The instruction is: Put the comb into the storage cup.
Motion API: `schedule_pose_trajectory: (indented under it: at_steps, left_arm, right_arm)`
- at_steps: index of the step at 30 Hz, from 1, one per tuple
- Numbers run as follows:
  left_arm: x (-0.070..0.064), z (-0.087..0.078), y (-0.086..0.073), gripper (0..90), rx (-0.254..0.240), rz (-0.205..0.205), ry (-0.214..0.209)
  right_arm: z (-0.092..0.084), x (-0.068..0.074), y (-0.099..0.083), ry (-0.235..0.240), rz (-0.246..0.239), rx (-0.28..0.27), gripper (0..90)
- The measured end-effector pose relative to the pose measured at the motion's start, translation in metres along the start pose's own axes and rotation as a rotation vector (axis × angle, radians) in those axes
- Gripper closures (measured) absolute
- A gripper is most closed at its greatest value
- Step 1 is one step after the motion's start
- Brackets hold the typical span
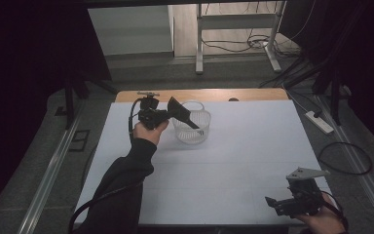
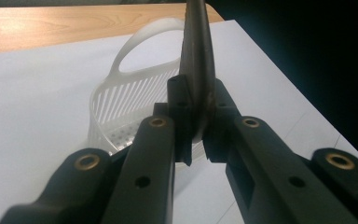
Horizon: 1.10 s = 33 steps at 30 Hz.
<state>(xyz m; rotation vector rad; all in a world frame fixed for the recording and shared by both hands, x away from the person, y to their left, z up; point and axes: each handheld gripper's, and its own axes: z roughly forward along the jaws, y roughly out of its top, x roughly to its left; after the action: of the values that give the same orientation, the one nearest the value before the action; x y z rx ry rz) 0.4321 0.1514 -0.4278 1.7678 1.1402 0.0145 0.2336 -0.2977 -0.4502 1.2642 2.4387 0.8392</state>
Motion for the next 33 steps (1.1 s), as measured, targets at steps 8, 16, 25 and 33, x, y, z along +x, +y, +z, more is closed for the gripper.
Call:
schedule_pose_trajectory:
  at_steps: [8,16,25,33]
  left_arm:
    - [0.005,0.006,-0.002,82.9,0.000,-0.028,-0.019]
    - [0.011,0.008,-0.004,82.5,-0.006,-0.049,-0.016]
    - [0.013,0.011,-0.007,80.1,0.004,-0.010,0.056]
    - [0.010,0.014,-0.008,72.6,0.019,0.051,0.152]
  right_arm:
    - [0.000,0.000,0.000,0.001,-0.005,0.005,1.4]
    - [0.001,0.000,0.000,0.004,-0.005,0.011,1.4]
    - [0.001,0.000,0.000,0.006,-0.005,0.016,1.4]
    - [0.002,0.000,0.000,0.008,-0.006,0.019,1.4]
